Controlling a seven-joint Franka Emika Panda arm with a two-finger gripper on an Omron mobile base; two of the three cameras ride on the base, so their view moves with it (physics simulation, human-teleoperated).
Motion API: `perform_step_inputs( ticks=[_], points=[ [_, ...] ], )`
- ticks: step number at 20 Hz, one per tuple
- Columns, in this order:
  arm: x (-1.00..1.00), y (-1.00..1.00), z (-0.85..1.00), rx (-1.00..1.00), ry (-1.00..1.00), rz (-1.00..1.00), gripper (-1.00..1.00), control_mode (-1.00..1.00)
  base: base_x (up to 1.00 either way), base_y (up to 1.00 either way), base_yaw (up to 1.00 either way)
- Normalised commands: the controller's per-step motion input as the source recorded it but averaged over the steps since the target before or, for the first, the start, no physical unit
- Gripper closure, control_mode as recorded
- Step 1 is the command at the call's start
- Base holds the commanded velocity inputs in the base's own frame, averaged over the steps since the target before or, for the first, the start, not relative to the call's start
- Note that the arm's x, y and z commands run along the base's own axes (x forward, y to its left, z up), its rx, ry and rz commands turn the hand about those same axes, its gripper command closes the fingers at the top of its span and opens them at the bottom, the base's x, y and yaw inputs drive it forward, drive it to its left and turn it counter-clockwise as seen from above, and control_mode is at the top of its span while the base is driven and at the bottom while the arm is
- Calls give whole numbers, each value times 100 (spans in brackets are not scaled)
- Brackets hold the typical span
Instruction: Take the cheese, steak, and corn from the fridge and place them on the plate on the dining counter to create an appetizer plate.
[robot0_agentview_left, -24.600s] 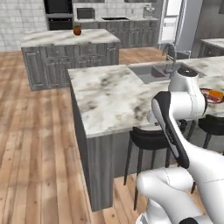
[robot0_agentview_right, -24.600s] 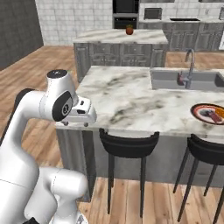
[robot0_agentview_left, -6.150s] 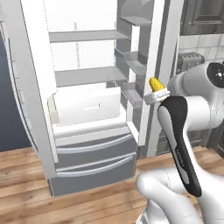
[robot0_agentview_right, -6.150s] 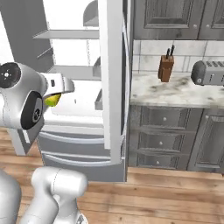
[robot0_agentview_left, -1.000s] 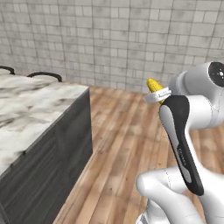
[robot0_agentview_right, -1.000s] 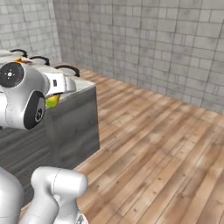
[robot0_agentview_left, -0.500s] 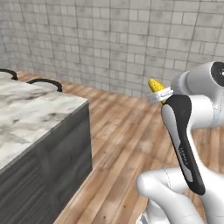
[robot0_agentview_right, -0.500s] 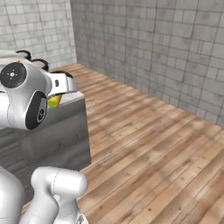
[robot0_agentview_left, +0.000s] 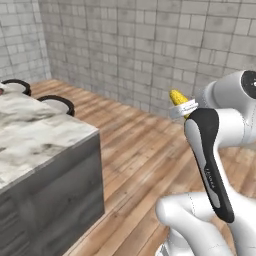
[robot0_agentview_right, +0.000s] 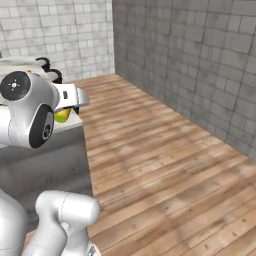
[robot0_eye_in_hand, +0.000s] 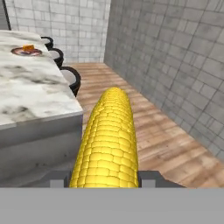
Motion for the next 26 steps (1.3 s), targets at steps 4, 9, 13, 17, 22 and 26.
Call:
perform_step_inputs(
  ticks=[4,9,13,17,22,26],
  points=[
    [0,0,0,0,0,0,100,100,100,-83,46],
    [0,0,0,0,0,0,100,100,100,-82,47],
    [0,0,0,0,0,0,100,100,100,-84,47],
    [0,0,0,0,0,0,100,100,100,-87,46],
    [0,0,0,0,0,0,100,100,100,-83,45],
    [0,0,0,0,0,0,100,100,100,-83,46]
  ],
)
